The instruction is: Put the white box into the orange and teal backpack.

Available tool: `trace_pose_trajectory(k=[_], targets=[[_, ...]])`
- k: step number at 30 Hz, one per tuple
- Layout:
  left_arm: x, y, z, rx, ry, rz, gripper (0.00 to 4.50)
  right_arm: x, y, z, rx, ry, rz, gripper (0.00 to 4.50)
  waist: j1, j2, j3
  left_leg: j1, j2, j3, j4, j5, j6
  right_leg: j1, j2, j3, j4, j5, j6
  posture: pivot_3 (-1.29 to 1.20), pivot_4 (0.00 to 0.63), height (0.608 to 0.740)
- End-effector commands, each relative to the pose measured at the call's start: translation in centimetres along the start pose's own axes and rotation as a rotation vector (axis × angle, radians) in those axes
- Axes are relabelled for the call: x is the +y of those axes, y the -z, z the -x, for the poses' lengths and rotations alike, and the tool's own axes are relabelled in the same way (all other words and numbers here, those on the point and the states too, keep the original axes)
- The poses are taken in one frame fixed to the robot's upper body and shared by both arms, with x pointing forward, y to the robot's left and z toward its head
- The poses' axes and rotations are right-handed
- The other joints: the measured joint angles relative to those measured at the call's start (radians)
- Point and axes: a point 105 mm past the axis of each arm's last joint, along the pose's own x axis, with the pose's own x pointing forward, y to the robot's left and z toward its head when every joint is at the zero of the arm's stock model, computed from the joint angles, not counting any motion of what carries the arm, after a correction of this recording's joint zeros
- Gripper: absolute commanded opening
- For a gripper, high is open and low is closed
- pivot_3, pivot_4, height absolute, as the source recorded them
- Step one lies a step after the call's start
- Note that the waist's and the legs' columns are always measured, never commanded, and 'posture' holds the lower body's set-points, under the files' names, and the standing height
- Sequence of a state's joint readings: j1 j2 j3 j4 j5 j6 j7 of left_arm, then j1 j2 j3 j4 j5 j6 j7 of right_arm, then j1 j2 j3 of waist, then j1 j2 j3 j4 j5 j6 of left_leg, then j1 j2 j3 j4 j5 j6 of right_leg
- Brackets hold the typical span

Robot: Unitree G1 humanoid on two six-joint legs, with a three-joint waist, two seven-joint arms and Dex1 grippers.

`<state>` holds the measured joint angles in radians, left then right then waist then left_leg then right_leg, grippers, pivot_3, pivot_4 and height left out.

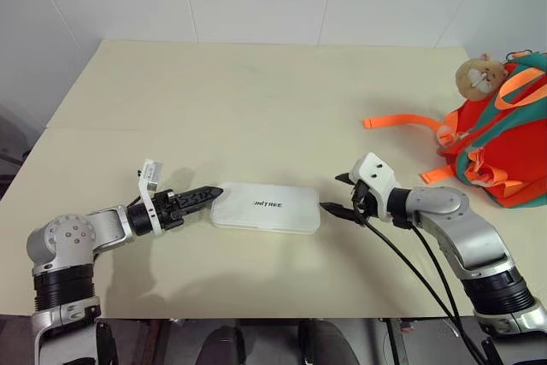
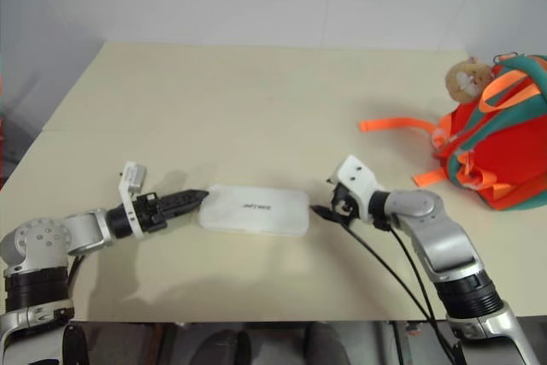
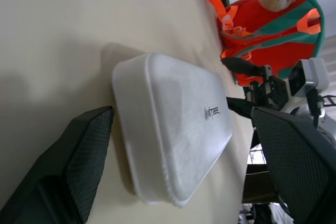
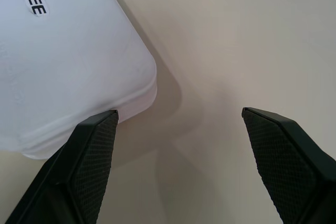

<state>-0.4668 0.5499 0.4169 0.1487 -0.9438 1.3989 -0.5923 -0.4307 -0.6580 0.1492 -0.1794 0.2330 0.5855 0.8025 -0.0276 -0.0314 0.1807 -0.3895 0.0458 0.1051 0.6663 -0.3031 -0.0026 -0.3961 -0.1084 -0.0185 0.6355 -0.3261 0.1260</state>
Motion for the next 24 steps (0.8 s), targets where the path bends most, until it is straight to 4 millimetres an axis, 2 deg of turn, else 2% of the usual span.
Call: trace_pose_trajectory(k=[1,10,17,24], targets=[[-1.1,-0.8,0.0,-0.03,0.078,0.023,4.47,-0.2,-1.3,0.1,-0.044,-0.001,0.043,4.5,0.0,0.0,0.0,0.0,0.0,0.0,0.0,0.0,0.0,0.0,0.0,0.0,0.0,0.0,0.0,0.0,0.15,0.74],[-2.2,-2.5,0.3,-0.085,0.206,0.089,4.47,-0.2,-1.3,0.1,-0.05,-0.001,0.045,4.5,0.0,0.0,0.0,0.0,0.0,0.0,0.0,0.0,0.0,0.0,0.0,-0.001,0.0,0.0,0.0,0.0,0.15,0.74],[-2.6,-0.6,-0.3,0.028,0.234,0.105,4.47,-0.1,-1.3,0.1,-0.051,-0.001,0.047,4.5,0.0,0.0,0.0,0.0,0.0,0.0,-0.001,0.0,0.0,0.0,0.0,0.0,0.0,0.0,0.0,0.0,0.15,0.74],[-1.7,0.9,-0.6,0.103,0.172,0.099,4.47,-0.1,-1.3,0.2,-0.056,0.003,0.05,4.5,0.003,0.0,0.0,0.0,-0.001,-0.001,0.0,0.0,0.0,0.001,-0.001,-0.001,-0.001,0.0,0.0,0.0,0.15,0.74]])
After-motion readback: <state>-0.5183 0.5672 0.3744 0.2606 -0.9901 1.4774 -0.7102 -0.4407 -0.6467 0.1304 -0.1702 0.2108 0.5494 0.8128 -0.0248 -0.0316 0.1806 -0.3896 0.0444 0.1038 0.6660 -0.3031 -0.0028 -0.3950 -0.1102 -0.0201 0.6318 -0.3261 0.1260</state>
